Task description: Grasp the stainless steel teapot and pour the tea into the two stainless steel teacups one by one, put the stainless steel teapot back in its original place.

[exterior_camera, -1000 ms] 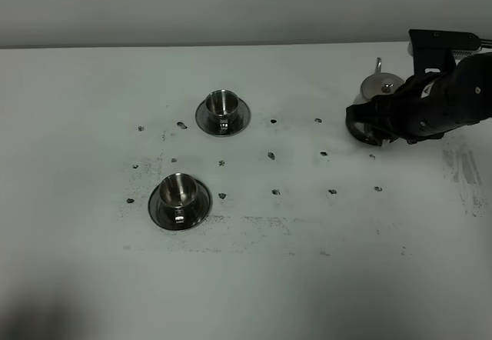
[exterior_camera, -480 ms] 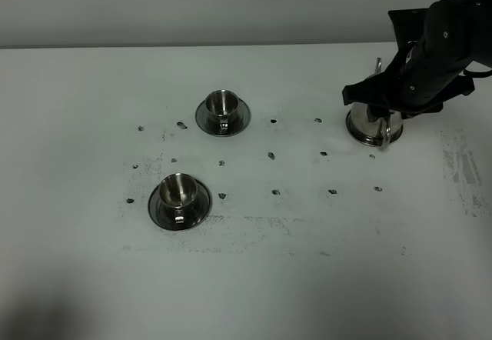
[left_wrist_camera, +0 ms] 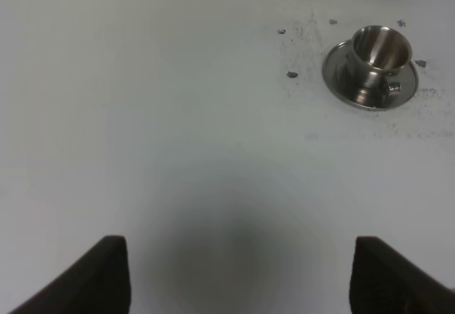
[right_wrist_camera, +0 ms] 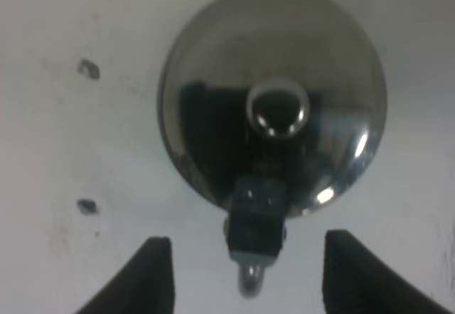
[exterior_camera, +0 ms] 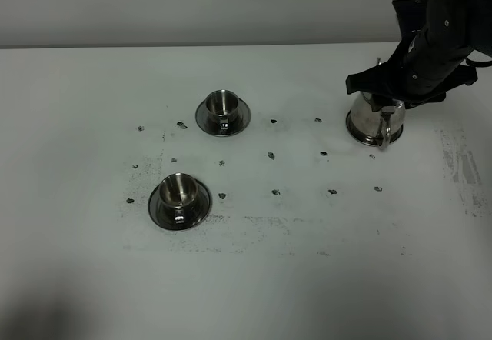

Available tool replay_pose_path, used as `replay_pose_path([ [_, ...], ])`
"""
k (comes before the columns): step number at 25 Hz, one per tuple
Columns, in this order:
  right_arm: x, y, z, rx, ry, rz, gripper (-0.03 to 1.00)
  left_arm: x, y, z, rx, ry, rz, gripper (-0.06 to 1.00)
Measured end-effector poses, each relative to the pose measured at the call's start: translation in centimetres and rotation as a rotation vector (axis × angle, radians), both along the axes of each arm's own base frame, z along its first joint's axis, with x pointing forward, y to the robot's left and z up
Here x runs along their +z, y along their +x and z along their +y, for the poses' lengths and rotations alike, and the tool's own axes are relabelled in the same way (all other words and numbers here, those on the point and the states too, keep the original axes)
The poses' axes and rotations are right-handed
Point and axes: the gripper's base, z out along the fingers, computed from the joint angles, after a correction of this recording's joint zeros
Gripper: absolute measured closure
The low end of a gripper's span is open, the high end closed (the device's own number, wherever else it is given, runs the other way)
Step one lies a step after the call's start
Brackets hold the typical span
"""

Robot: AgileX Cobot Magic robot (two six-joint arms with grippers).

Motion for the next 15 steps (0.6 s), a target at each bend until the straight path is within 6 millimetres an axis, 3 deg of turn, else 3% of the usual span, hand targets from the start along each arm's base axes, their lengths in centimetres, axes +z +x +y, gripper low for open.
replay_pose_path([
  [15, -1.7, 0.6, -0.3, -0.02, 0.012, 0.023, 0.52, 0.0, 0.0, 0.0, 0.001, 0.001, 0.0, 0.31],
])
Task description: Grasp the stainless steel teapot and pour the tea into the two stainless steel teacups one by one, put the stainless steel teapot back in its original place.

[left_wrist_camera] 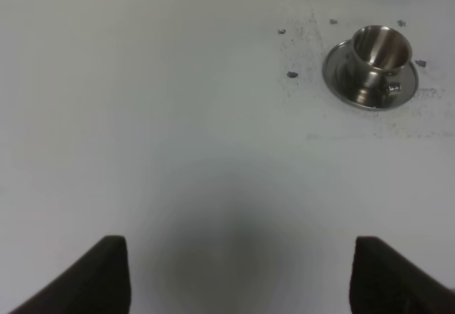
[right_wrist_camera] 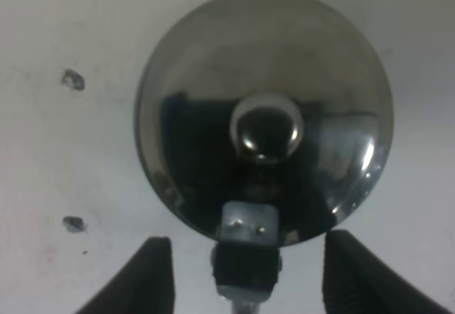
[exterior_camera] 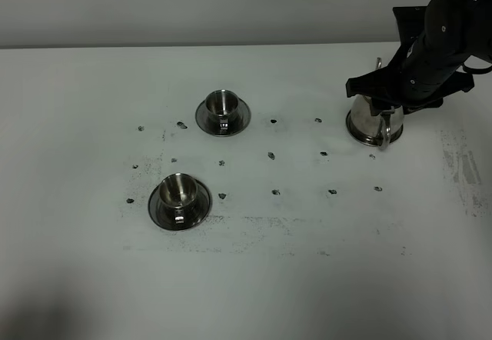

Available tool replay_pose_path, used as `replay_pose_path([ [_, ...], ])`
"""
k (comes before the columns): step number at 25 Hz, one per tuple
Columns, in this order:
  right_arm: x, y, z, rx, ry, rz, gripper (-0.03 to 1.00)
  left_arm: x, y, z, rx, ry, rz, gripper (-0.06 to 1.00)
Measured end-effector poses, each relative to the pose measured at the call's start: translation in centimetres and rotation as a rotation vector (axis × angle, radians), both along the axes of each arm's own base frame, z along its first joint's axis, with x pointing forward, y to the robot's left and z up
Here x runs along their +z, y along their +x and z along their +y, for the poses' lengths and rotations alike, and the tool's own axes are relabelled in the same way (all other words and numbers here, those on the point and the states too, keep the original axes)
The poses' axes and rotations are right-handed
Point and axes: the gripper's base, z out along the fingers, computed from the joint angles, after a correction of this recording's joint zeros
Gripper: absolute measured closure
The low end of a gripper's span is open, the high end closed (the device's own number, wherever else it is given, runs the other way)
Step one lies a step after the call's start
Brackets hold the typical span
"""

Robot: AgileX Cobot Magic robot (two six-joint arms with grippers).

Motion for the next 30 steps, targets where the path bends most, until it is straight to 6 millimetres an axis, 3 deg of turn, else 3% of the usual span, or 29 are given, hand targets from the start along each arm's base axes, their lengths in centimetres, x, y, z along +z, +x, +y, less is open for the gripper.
replay_pose_path([
  [7, -1.7, 0.3, 0.0, -0.006, -0.002, 0.034, 0.52, 0.0, 0.0, 0.0, 0.0, -0.001, 0.0, 0.31],
  [13, -1.8, 0.4, 0.1, -0.007, 0.002, 0.029, 0.53, 0.0, 0.0, 0.0, 0.0, -0.001, 0.0, 0.31],
  [16, -1.8, 0.4, 0.0, -0.008, 0.002, 0.029, 0.58, 0.0, 0.0, 0.0, 0.0, -0.001, 0.0, 0.31],
  [20, -1.8, 0.4, 0.0, -0.005, 0.001, 0.029, 0.77, 0.0, 0.0, 0.0, 0.0, -0.001, 0.0, 0.31],
  [30, -1.8, 0.5, 0.0, 0.046, -0.017, 0.018, 0.76, 0.0, 0.0, 0.0, 0.0, -0.001, 0.0, 0.31],
])
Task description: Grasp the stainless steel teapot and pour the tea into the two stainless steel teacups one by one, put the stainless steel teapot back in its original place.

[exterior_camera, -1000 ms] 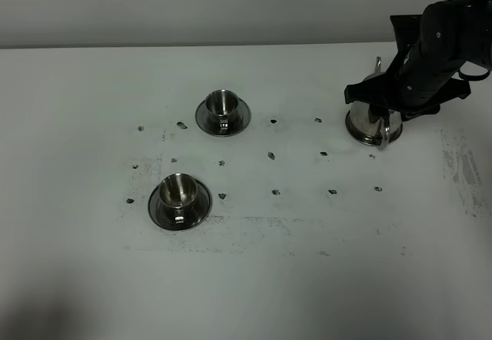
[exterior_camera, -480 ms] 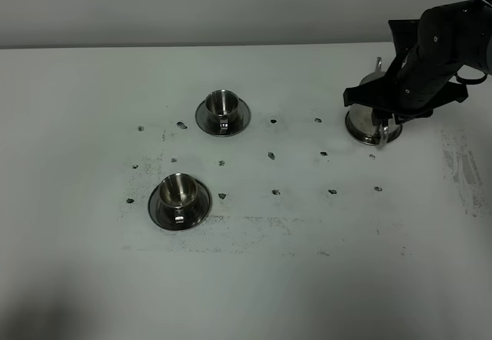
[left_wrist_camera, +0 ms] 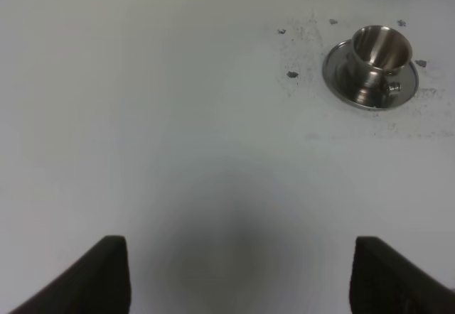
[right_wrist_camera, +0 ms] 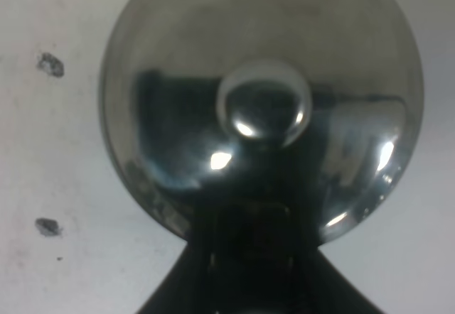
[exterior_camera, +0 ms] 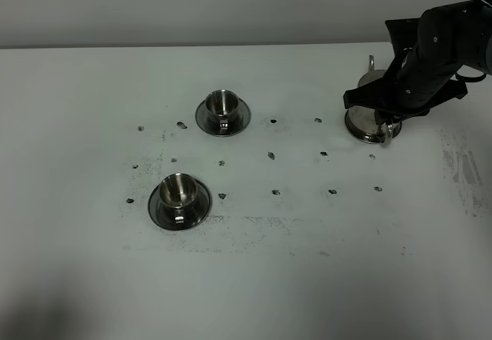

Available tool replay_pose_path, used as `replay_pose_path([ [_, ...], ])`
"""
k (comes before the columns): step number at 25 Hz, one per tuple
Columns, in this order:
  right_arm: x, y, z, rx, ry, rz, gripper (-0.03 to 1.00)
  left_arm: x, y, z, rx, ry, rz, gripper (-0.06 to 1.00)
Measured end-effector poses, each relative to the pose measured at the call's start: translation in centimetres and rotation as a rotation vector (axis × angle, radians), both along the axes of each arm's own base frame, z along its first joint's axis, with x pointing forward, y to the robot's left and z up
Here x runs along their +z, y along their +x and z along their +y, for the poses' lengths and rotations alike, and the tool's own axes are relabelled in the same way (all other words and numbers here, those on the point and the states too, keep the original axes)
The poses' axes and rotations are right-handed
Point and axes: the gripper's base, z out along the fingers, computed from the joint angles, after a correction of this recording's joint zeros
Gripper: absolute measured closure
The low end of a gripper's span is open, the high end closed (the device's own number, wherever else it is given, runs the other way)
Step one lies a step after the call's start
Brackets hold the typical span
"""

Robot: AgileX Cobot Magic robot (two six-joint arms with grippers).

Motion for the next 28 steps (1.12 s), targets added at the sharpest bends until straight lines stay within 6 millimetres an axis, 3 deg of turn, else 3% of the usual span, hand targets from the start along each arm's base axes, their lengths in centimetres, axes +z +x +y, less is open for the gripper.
replay_pose_path([
  [5, 0.6, -0.1, 0.0, 0.016, 0.0, -0.011, 0.76, 0.0, 0.0, 0.0, 0.0, 0.0, 0.0, 0.31],
  [15, 3.6, -0.7, 0.0, 0.049, 0.007, -0.076, 0.76, 0.0, 0.0, 0.0, 0.0, 0.0, 0.0, 0.31],
  [19, 5.5, -1.6, 1.4, 0.156, -0.011, -0.123, 0.76, 0.0, 0.0, 0.0, 0.0, 0.0, 0.0, 0.31],
  [24, 8.5, -2.8, 5.0, 0.379, -0.048, -0.175, 0.76, 0.0, 0.0, 0.0, -0.001, 0.001, 0.0, 0.31],
  [28, 10.6, -2.8, 6.3, 0.515, -0.087, -0.217, 0.76, 0.0, 0.0, 0.0, -0.001, 0.001, 0.0, 0.31],
])
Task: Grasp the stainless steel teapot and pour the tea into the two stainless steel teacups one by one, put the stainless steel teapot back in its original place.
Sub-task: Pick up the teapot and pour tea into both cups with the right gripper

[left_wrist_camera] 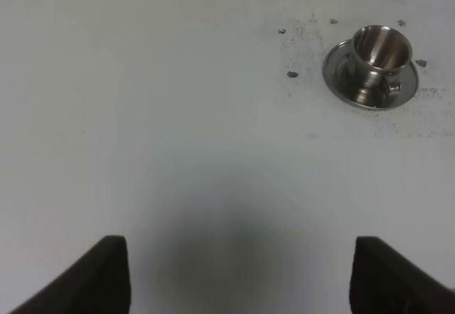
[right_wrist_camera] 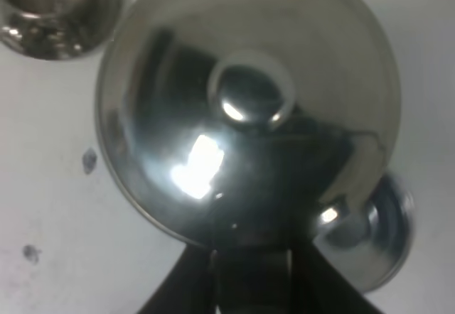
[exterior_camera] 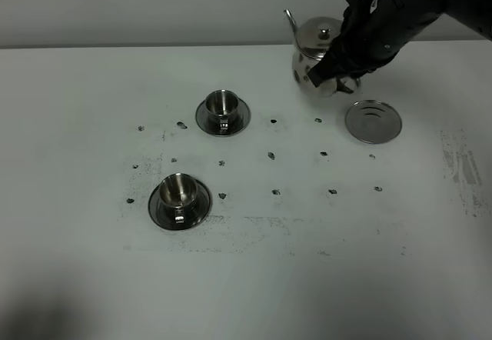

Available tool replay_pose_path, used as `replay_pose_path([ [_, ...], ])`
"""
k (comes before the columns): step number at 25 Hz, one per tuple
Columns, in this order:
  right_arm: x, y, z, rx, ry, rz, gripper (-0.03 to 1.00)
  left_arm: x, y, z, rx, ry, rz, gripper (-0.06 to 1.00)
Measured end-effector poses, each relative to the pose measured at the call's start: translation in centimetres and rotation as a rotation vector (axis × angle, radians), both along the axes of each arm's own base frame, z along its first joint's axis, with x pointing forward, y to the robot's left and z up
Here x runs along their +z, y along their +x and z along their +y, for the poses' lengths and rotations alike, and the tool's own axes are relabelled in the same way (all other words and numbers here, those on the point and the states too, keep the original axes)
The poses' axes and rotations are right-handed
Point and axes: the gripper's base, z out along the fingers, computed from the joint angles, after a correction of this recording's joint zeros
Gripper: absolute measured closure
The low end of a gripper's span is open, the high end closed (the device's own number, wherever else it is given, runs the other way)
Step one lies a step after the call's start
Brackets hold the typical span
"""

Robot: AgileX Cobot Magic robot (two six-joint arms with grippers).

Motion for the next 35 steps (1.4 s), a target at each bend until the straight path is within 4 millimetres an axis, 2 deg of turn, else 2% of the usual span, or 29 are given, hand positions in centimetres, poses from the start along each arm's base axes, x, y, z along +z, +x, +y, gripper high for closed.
replay_pose_path([
  [6, 1.2, 1.4, 0.8, 0.2, -0.092, -0.051, 0.76, 0.0, 0.0, 0.0, 0.0, 0.0, 0.0, 0.31],
  [12, -0.5, 3.0, 1.9, 0.382, -0.188, -0.038, 0.76, 0.0, 0.0, 0.0, 0.0, 0.0, 0.0, 0.31],
  [22, -2.8, 3.8, 5.0, 0.568, -0.288, -0.038, 0.76, 0.0, 0.0, 0.0, 0.0, 0.0, 0.0, 0.31],
  [29, -3.1, 3.8, 5.2, 0.631, -0.343, -0.039, 0.76, 0.0, 0.0, 0.0, 0.0, 0.0, 0.0, 0.31],
  [35, -4.8, 3.8, 5.9, 0.707, -0.396, -0.01, 0.76, 0.0, 0.0, 0.0, 0.0, 0.0, 0.0, 0.31],
])
